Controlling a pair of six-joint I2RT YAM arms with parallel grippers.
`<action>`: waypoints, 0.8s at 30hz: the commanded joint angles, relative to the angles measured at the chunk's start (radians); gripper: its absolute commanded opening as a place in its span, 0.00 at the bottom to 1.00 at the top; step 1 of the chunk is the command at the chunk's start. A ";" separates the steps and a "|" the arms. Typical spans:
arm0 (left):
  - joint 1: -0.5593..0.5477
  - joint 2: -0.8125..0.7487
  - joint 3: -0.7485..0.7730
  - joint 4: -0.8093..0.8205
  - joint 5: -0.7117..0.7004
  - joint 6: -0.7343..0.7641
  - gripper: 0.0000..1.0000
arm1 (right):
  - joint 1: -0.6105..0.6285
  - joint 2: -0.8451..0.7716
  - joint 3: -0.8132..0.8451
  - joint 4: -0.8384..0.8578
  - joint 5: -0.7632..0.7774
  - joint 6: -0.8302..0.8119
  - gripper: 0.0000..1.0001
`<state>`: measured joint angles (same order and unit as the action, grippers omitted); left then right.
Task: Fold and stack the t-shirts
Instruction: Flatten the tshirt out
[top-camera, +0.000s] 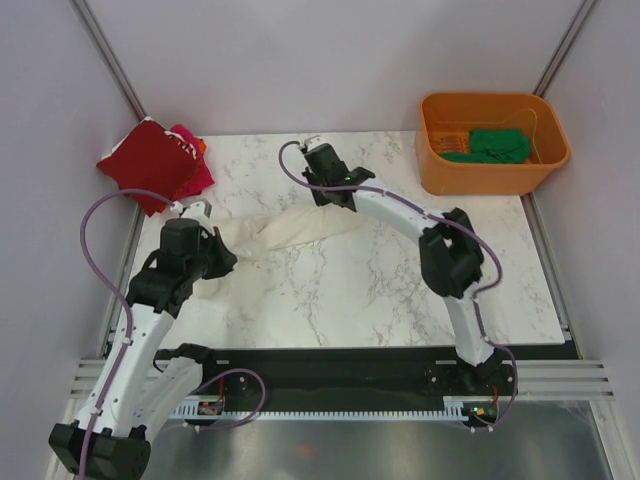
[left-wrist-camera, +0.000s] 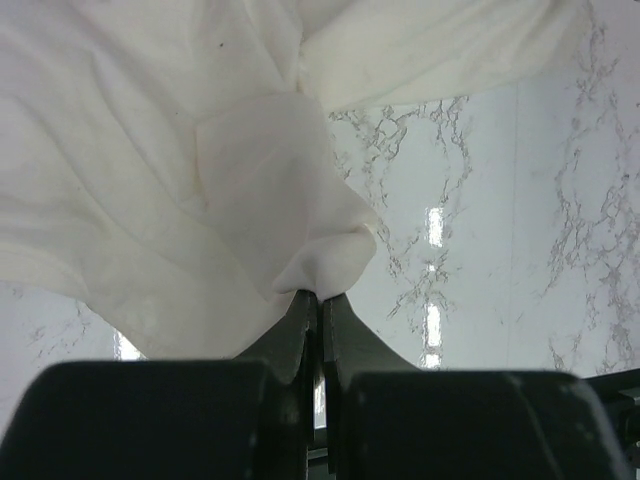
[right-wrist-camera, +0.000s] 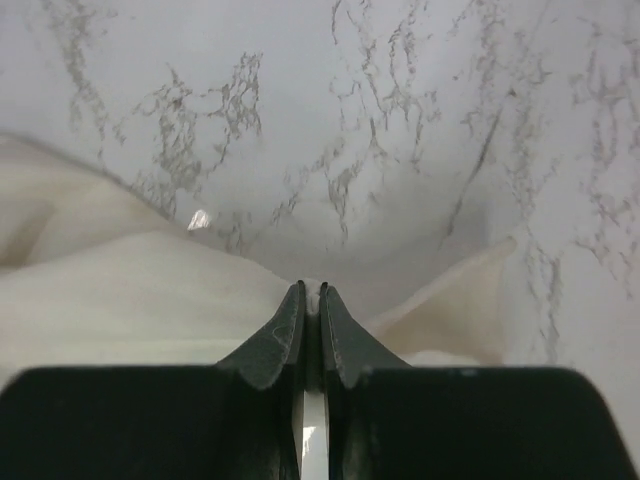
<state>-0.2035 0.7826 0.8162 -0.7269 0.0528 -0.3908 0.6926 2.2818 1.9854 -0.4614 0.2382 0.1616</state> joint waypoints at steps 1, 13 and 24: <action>-0.001 -0.022 0.000 0.035 -0.014 -0.002 0.02 | 0.025 -0.391 -0.231 0.087 0.007 -0.043 0.08; -0.001 -0.020 0.000 0.037 -0.025 -0.002 0.02 | 0.119 -1.018 -1.089 -0.032 0.037 0.279 0.98; 0.001 -0.023 -0.003 0.037 -0.024 -0.003 0.02 | -0.151 -0.770 -0.843 0.032 0.079 0.218 0.98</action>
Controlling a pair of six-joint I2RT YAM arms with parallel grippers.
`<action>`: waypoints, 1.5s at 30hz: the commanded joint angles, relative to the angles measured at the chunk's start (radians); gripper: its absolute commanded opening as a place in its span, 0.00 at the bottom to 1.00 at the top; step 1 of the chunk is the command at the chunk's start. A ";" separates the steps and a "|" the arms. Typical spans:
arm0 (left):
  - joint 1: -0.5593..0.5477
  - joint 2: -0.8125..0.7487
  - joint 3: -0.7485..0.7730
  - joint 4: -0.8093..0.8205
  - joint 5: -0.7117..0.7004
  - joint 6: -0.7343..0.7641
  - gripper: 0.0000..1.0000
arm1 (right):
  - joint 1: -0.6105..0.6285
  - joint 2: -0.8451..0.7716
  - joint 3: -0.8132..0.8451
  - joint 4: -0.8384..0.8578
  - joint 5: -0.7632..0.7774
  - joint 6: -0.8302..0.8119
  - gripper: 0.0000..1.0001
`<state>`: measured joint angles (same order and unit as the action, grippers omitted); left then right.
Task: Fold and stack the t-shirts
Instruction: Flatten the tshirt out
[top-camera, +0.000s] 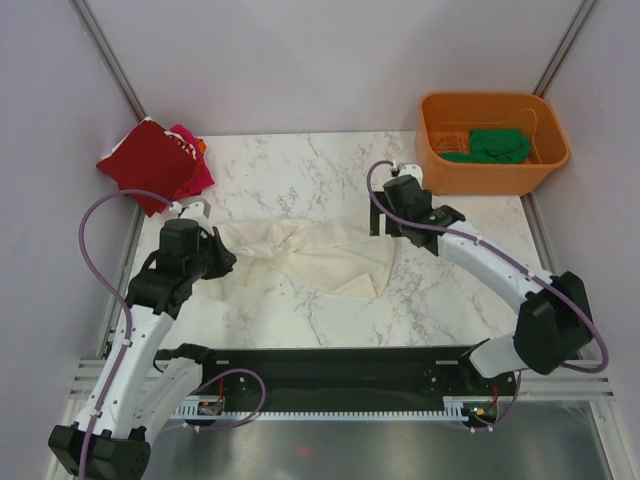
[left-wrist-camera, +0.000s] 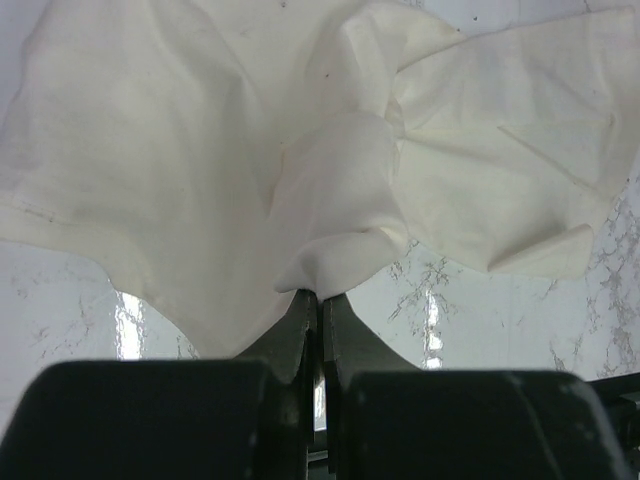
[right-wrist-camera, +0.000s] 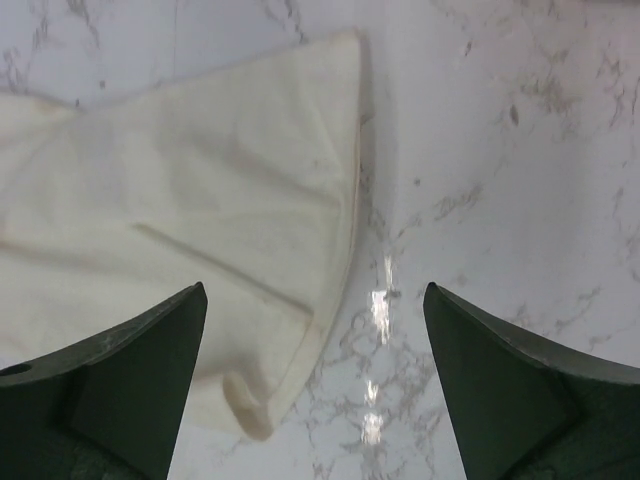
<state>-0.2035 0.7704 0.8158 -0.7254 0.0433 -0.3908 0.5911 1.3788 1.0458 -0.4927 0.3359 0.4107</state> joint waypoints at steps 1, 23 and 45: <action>0.000 -0.014 -0.003 0.035 -0.013 -0.003 0.02 | -0.081 0.170 0.117 0.086 -0.029 -0.038 0.98; 0.000 0.012 -0.003 0.035 -0.013 0.000 0.02 | -0.255 0.701 0.461 0.190 -0.233 -0.110 0.65; 0.003 -0.006 0.158 -0.003 -0.084 0.053 0.02 | -0.267 0.469 0.470 0.174 -0.334 -0.134 0.00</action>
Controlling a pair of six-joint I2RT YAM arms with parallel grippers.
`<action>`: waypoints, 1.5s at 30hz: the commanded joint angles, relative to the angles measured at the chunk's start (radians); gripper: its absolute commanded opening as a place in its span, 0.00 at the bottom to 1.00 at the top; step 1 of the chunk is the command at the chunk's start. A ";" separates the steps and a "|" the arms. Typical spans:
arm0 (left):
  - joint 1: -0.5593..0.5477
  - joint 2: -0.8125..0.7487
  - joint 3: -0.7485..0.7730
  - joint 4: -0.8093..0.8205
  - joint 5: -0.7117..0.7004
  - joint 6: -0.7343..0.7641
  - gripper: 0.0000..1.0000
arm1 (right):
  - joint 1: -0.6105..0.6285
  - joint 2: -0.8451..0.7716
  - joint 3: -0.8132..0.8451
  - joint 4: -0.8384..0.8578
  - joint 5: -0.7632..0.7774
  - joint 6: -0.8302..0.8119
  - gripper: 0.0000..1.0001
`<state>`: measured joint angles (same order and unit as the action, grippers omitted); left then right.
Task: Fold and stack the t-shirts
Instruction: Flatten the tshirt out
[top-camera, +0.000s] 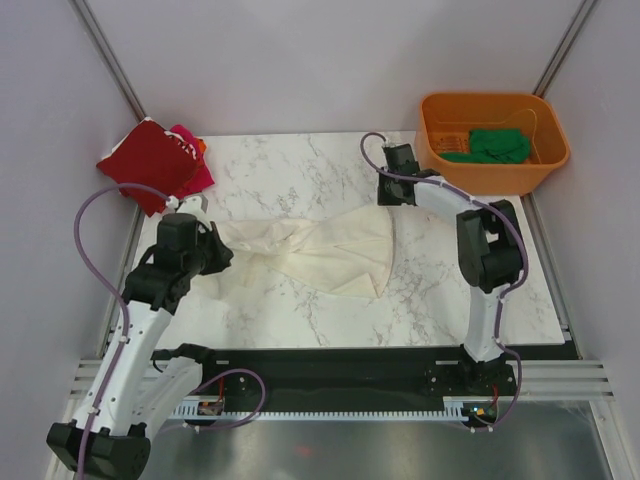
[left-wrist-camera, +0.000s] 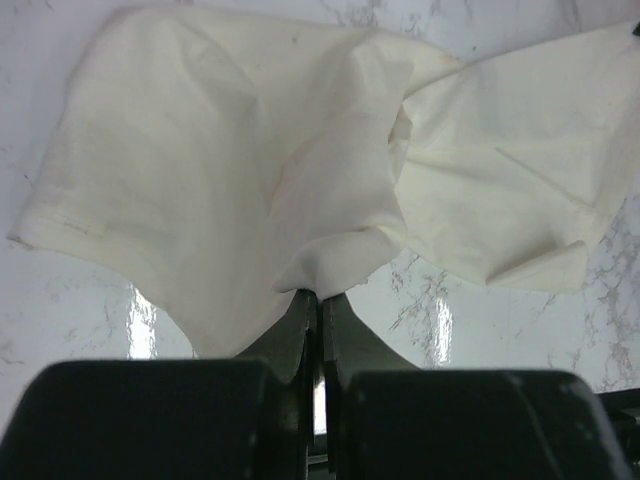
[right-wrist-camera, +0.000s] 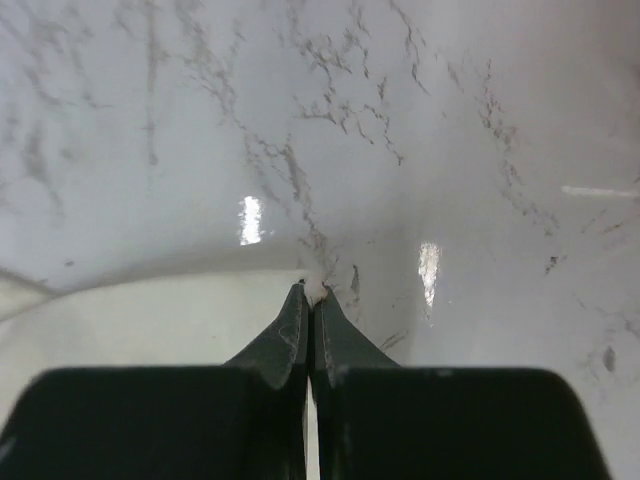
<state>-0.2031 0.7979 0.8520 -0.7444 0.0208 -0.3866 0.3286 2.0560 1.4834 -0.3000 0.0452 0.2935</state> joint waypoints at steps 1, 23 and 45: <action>0.001 -0.040 0.186 0.002 -0.070 0.060 0.02 | -0.002 -0.255 0.038 -0.028 -0.042 -0.022 0.00; 0.001 -0.201 0.898 0.039 0.341 0.410 0.02 | 0.000 -1.580 -0.132 -0.060 -0.255 -0.037 0.00; 0.100 0.822 1.209 0.175 0.484 0.620 0.06 | -0.008 -0.878 -0.169 0.212 0.278 -0.165 0.00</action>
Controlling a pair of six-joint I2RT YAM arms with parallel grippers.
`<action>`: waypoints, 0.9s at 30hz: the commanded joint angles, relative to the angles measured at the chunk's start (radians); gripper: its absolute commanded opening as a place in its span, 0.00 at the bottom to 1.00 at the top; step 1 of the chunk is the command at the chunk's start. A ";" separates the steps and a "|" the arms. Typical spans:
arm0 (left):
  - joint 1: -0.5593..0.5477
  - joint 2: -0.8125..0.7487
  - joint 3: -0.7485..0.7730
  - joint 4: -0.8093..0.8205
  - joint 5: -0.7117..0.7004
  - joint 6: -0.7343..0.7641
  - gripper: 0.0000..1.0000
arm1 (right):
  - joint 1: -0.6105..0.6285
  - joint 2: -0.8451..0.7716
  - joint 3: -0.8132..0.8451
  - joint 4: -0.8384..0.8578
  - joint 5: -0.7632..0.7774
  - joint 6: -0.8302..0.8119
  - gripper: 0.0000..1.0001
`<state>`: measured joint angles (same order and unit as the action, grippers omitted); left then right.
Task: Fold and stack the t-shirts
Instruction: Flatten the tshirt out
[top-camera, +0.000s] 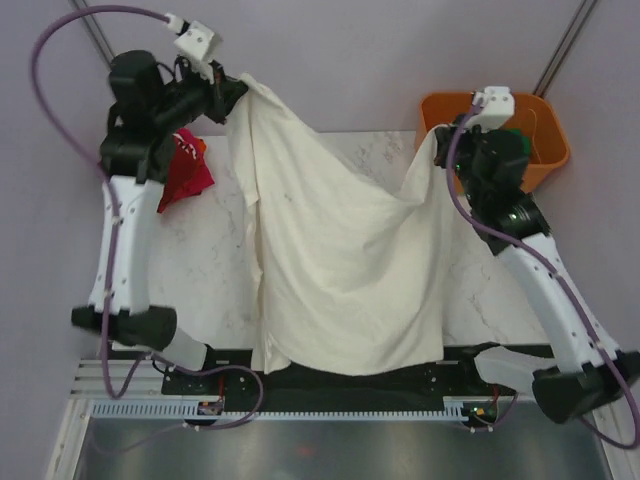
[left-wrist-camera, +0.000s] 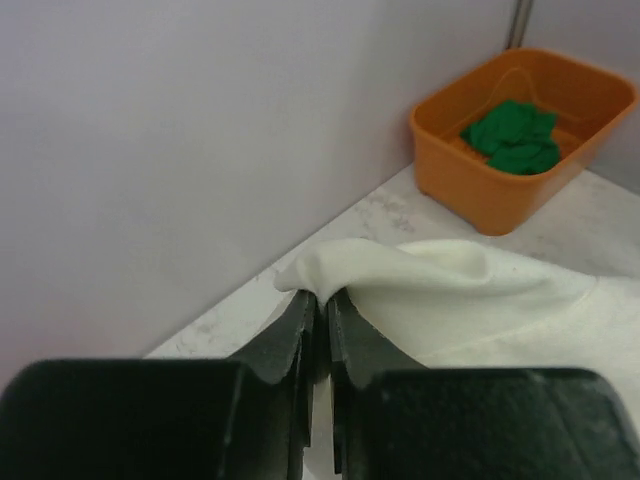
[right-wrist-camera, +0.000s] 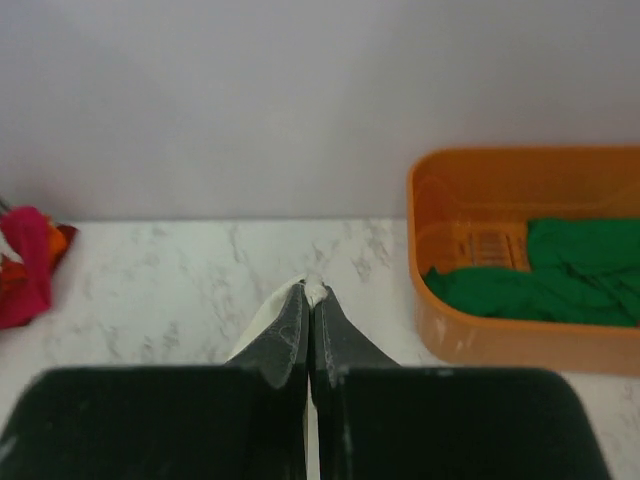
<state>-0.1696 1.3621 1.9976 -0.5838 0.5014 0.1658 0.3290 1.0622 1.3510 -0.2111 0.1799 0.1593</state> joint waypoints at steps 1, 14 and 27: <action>0.087 0.335 0.110 0.018 0.008 0.048 0.16 | -0.014 0.231 -0.021 0.133 0.157 -0.024 0.00; 0.153 0.514 0.109 -0.056 -0.335 -0.262 1.00 | -0.079 0.484 0.174 -0.068 0.098 0.095 0.98; 0.142 0.098 -0.755 -0.105 -0.528 -0.452 0.96 | 0.021 0.116 -0.433 -0.102 -0.335 0.353 0.98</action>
<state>-0.0280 1.3659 1.3773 -0.6521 0.0223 -0.1909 0.3206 1.1599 1.0416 -0.2695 -0.0223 0.4236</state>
